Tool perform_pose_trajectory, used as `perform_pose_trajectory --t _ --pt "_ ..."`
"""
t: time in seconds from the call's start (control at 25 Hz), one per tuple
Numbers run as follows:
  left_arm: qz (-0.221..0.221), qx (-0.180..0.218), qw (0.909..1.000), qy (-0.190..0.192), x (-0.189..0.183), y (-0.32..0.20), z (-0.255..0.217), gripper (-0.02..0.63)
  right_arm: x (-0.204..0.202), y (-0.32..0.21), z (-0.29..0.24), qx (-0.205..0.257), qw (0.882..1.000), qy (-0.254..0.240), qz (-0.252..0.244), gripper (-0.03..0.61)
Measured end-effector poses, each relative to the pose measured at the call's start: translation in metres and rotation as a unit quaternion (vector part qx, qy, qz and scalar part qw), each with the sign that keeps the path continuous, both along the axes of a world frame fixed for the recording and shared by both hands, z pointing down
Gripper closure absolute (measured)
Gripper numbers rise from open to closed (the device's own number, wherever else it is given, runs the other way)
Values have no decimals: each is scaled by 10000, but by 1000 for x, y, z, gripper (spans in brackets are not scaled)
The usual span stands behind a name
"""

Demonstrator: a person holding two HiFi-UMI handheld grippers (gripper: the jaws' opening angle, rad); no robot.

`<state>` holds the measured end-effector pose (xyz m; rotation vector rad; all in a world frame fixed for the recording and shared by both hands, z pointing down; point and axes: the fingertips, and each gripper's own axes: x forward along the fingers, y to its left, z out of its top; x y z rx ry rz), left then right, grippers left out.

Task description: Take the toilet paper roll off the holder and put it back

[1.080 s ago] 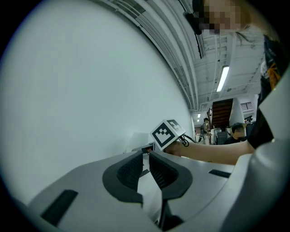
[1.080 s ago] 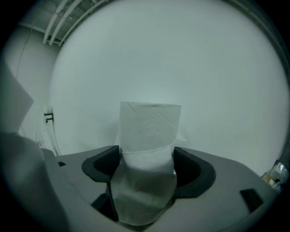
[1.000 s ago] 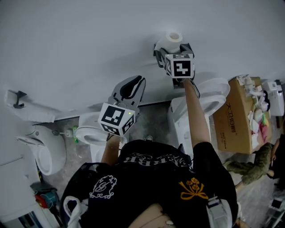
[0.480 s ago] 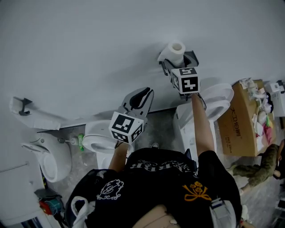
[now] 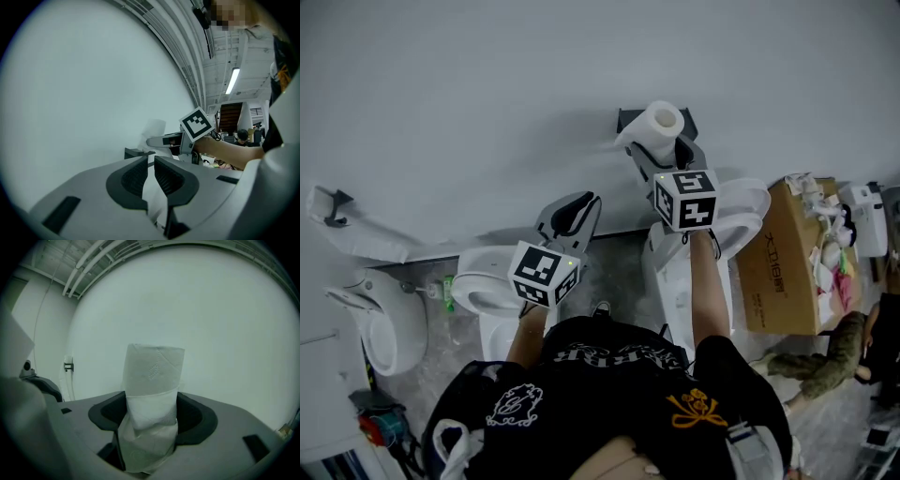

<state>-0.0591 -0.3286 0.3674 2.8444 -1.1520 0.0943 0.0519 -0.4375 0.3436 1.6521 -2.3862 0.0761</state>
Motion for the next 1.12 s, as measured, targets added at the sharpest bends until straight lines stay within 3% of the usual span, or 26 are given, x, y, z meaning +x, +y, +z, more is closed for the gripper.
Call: perform_pose_trajectory --t 0.28,0.6,0.84,1.12 --pt "-20 57 10000 -15 26 36 -4 574 29 66 2 -32 9999 -125 -37 258" --pt "44 173 9998 -38 60 86 -9 574 80 140 21 -150 9995 -123 256 258" --pt "44 146 9998 -99 80 128 -4 574 105 189 57 -428 9983 -164 355 258" --pt "-15 74 9998 -187 82 168 5 574 106 235 106 -804 9959 -231 348 258"
